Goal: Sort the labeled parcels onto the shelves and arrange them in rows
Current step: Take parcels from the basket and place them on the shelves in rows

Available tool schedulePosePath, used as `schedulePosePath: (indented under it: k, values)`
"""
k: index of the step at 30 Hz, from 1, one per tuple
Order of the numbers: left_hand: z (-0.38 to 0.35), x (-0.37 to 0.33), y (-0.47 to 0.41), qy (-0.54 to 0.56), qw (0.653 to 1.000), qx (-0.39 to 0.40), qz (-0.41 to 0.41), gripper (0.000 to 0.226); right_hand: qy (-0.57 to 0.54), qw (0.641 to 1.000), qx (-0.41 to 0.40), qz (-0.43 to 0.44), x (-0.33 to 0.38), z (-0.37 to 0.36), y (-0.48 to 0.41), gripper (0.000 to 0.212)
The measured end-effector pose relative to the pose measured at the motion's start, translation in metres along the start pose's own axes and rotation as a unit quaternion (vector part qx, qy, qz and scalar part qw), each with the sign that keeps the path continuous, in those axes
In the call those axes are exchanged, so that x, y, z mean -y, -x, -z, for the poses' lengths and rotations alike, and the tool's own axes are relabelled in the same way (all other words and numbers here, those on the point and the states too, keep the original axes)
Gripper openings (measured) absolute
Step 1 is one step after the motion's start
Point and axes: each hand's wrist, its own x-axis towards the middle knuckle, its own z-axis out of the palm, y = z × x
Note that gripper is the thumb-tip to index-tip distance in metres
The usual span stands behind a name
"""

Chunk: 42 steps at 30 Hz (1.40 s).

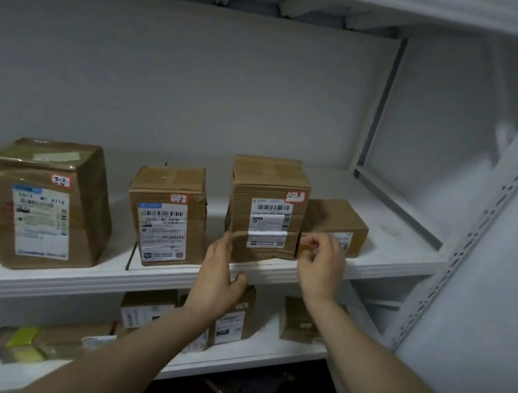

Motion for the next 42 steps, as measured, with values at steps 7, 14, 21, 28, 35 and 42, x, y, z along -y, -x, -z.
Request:
schedulePosePath:
  k: [7, 14, 21, 28, 35, 42]
  values:
    - [-0.017, -0.013, -0.048, 0.167, 0.969, -0.021, 0.182, 0.079, 0.258, 0.944, 0.188, 0.088, -0.034, 0.017, -0.065, 0.059]
    - [-0.043, -0.02, -0.063, 0.154, 0.966, -0.053, 0.2, 0.071, 0.247, 0.929, 0.247, 0.118, -0.058, 0.025, -0.089, 0.043]
    - [-0.07, -0.046, -0.071, 0.169, 0.969, -0.015, 0.181, 0.073, 0.267, 0.928, 0.235, 0.108, -0.083, 0.039, -0.111, 0.043]
    - [-0.065, -0.045, -0.065, 0.116, 0.965, -0.005, 0.234, 0.077, 0.283, 0.931, 0.187, 0.131, -0.084, 0.043, -0.104, 0.066]
    - [-0.066, -0.041, -0.038, 0.029, 0.968, -0.035, 0.245, 0.07, 0.265, 0.95, 0.156, 0.043, -0.082, 0.076, -0.049, 0.08]
    - [-0.081, -0.044, 0.026, -0.008, 0.984, 0.142, 0.111, 0.049, 0.289, 0.944, 0.106, -0.12, -0.091, 0.129, 0.074, 0.078]
